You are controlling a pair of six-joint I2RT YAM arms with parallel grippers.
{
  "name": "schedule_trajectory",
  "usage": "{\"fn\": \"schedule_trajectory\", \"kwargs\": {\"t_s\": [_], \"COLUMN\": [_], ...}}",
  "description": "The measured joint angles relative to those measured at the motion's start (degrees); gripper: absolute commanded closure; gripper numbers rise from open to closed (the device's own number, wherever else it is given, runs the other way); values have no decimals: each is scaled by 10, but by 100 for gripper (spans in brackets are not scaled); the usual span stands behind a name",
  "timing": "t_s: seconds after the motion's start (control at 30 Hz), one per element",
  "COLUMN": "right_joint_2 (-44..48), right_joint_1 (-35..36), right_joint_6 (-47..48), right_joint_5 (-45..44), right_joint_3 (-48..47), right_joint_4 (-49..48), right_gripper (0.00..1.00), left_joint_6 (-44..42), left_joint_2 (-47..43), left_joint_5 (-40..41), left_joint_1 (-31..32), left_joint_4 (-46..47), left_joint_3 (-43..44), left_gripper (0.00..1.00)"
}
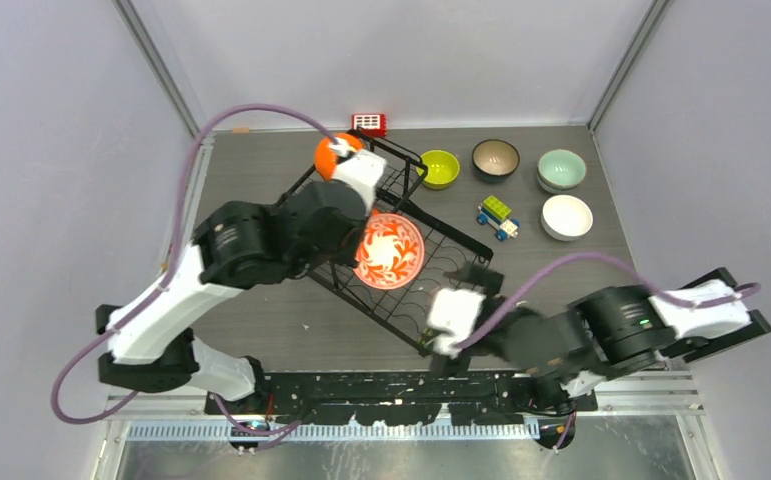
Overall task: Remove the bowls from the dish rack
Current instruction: Place the bowl at the center of the board.
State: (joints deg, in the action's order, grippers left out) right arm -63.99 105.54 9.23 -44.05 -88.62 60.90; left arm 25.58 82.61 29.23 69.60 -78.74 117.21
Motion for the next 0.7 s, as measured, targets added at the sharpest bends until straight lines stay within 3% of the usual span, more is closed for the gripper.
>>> {"fn": "schedule_trajectory", "kwargs": {"t_s": [0.1,0.27,0.5,0.7], "right_joint_2": [94,170,143,82], "right_joint_1": [0,-2,-3,-9], "right_joint_6": [-57,-181,-333,-342], "right_joint_5": [-28,-133,-234,-245], "right_joint_3": [38,33,-31,-65], "right_joint_4": [-90,-210,-207,-195], "right_gripper": [0,1,5,5], "left_joint_6": [10,24,40,38], "left_joint_2": [-62,-130,-97,-71], "left_joint_5": [28,60,74,74], "left_joint_1": [-7,-7,-7,-7], "left_joint_4": [42,75,111,139], "left_joint_3": [-47,-84,-89,-97], "left_gripper": [100,100,100,100]}}
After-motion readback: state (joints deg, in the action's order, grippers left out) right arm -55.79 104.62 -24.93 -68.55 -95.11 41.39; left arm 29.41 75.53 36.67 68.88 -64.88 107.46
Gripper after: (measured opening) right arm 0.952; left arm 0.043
